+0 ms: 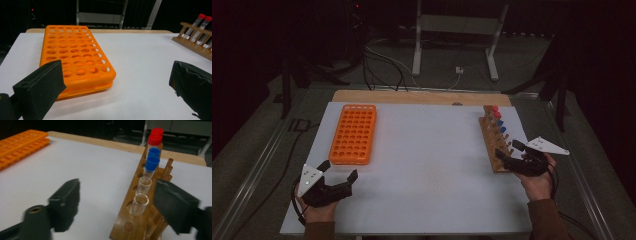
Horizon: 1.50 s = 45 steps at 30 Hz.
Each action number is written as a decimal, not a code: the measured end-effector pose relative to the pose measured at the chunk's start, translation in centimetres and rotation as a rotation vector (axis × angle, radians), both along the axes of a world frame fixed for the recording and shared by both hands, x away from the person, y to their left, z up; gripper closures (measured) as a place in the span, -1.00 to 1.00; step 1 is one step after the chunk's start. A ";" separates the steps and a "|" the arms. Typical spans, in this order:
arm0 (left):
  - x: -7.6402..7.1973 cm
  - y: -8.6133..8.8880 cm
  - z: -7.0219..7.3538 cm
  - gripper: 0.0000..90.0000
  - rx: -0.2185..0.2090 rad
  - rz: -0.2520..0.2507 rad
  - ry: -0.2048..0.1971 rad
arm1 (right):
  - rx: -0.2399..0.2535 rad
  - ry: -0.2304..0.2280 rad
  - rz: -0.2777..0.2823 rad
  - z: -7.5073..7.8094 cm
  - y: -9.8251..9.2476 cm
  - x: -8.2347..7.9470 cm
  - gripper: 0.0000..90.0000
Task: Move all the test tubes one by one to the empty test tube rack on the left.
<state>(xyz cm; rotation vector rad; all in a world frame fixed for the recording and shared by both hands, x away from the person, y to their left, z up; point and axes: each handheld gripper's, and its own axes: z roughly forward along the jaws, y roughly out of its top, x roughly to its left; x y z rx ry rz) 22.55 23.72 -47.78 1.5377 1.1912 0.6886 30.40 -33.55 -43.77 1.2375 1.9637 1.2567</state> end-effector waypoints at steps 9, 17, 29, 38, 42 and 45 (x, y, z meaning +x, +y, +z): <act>-0.1 -0.3 0.1 -0.99 0.022 -0.011 -0.004 | -0.098 0.065 -0.060 -0.8 -0.6 1.7 0.29; 0.0 -0.6 0.1 -0.99 0.028 -0.017 0.005 | -0.106 0.066 -0.048 -1.6 -0.9 2.1 0.64; -0.2 -0.5 0.2 -0.99 0.025 -0.018 0.005 | -0.122 0.051 -0.070 -2.1 0.0 2.4 0.66; -0.2 -0.4 0.1 -0.99 0.024 -0.022 0.009 | -0.104 0.030 -0.080 -1.5 0.2 1.9 0.68; -0.1 -0.5 0.1 -0.99 0.030 -0.026 0.015 | -0.102 0.013 -0.079 -0.7 0.2 1.5 0.69; -0.1 -0.6 0.1 -0.99 0.040 -0.034 0.023 | -0.085 -0.001 -0.074 0.0 -0.1 1.3 0.69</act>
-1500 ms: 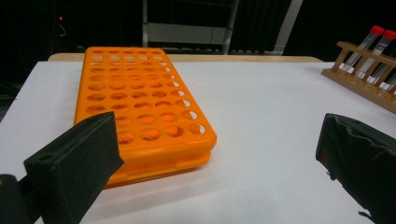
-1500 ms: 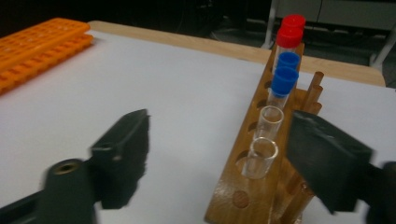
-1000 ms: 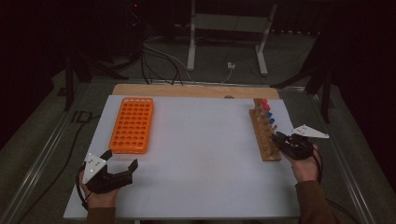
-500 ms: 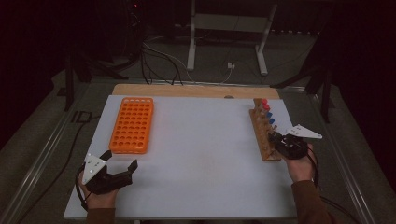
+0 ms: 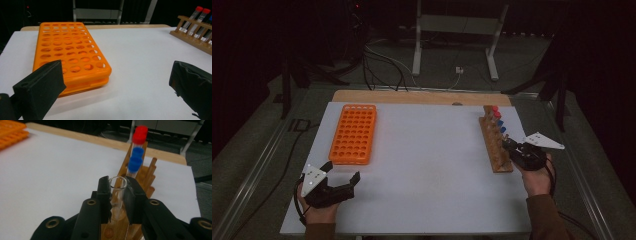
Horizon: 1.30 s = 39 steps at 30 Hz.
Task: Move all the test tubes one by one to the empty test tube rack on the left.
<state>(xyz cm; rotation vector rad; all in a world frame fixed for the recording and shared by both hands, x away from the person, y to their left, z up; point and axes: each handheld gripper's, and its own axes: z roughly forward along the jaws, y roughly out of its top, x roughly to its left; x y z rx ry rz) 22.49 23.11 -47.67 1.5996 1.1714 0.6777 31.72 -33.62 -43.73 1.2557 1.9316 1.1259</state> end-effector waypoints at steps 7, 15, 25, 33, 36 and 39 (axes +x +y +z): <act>0.1 -0.3 0.0 -0.99 0.008 -0.013 0.005 | 0.004 -0.042 0.016 2.2 -0.2 -0.6 0.69; 0.4 -1.2 0.9 -0.99 0.029 -0.059 -0.020 | 0.019 -0.079 0.046 4.1 0.0 -1.0 0.68; 1.7 -3.4 2.9 -0.99 0.028 -0.125 -0.021 | 0.055 -0.082 0.128 4.9 1.9 -1.3 0.68; 4.3 -7.6 3.8 -0.96 0.042 -0.218 -0.051 | 0.077 -0.061 0.217 4.7 5.0 -1.0 0.68; 5.1 -9.4 4.0 -0.96 0.053 -0.256 -0.046 | 0.077 -0.054 0.249 4.6 6.4 -0.9 0.68; 5.5 -10.7 4.1 -0.95 0.064 -0.282 -0.041 | 0.080 -0.043 0.282 4.6 7.8 -0.7 0.68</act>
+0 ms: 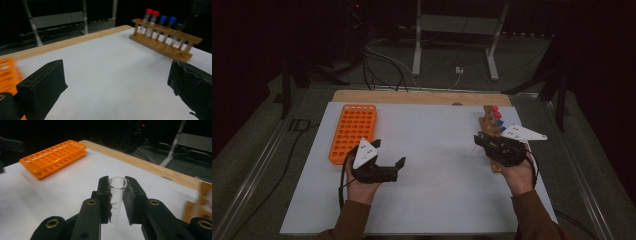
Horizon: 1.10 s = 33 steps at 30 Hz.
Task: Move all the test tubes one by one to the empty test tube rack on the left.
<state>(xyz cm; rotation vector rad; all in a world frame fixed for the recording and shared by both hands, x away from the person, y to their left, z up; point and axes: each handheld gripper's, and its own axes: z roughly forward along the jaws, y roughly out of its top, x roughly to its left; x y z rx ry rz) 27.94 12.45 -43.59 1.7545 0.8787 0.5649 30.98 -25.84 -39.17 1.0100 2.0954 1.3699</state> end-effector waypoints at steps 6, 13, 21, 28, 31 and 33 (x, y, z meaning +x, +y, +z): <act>1.0 -4.4 0.3 -0.90 0.036 -0.103 0.014 | -0.007 0.010 0.072 -0.2 3.0 0.2 0.68; 1.6 -7.8 -0.1 -0.79 0.021 -0.171 0.044 | -0.006 0.036 0.146 -0.5 6.0 0.2 0.68; 1.9 -9.3 -0.3 -0.20 0.024 -0.229 0.036 | -0.005 0.052 0.205 -0.7 8.0 0.0 0.68; 1.9 -9.4 -0.4 0.38 0.007 -0.252 0.030 | 0.013 0.075 0.230 -1.0 8.6 -0.1 0.68; 1.9 -9.3 -0.4 0.53 0.002 -0.263 0.030 | 0.013 0.081 0.236 -1.0 8.7 -0.1 0.68; 1.9 -9.3 -0.4 0.62 0.016 -0.270 0.030 | 0.012 0.080 0.238 -1.1 8.8 -0.1 0.68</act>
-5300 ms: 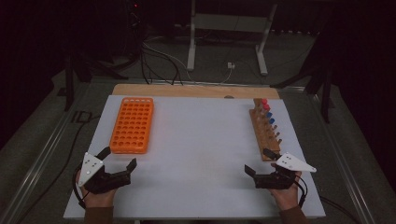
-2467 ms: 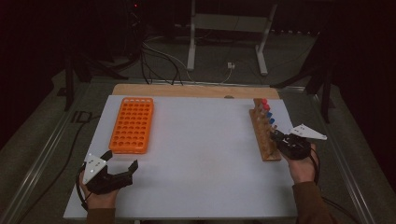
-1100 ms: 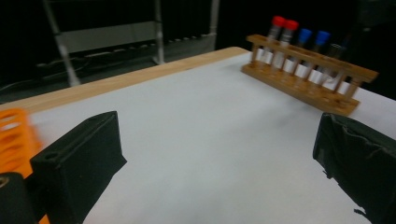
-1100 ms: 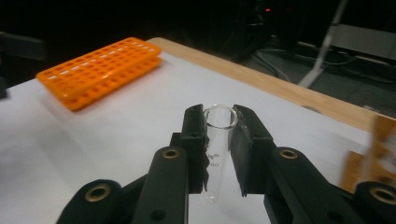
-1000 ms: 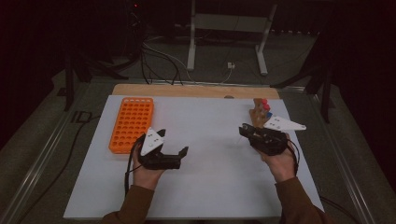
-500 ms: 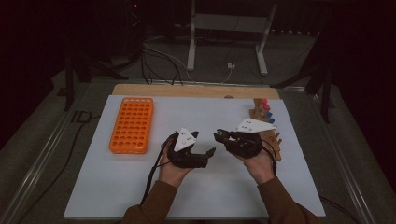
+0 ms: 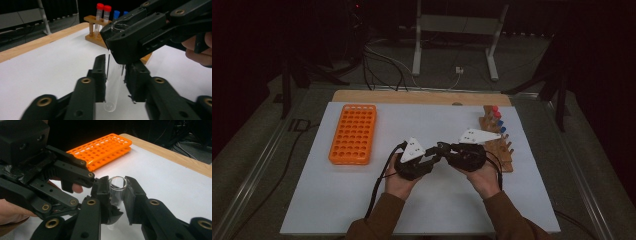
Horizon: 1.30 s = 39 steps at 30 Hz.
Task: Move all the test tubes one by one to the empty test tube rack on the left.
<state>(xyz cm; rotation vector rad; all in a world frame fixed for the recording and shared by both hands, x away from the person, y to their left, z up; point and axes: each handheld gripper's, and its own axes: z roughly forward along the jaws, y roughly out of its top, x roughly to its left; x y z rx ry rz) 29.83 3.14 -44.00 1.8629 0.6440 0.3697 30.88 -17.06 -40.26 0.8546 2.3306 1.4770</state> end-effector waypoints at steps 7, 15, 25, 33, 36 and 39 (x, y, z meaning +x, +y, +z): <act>-0.1 0.1 0.0 0.69 0.015 -0.009 -0.010 | -0.004 -0.001 0.011 0.0 0.1 -0.1 0.68; 0.1 0.5 0.0 0.70 0.026 0.014 -0.005 | 0.034 -0.026 -0.042 0.4 -1.2 -0.1 0.00; 0.5 2.3 0.4 0.70 -0.002 0.056 -0.006 | -0.005 -0.057 -0.170 -1.2 -3.7 -0.3 -0.67; 0.7 3.6 0.4 0.70 -0.005 0.088 -0.004 | 0.013 -0.066 -0.225 -2.1 -6.2 -0.9 -0.96; 0.8 4.1 0.4 0.70 -0.015 0.102 0.000 | 0.020 -0.074 -0.250 -2.3 -7.3 -1.1 -1.00; 0.9 4.5 0.4 0.70 -0.015 0.112 0.000 | 0.016 -0.069 -0.300 -2.6 -8.5 -1.4 -1.00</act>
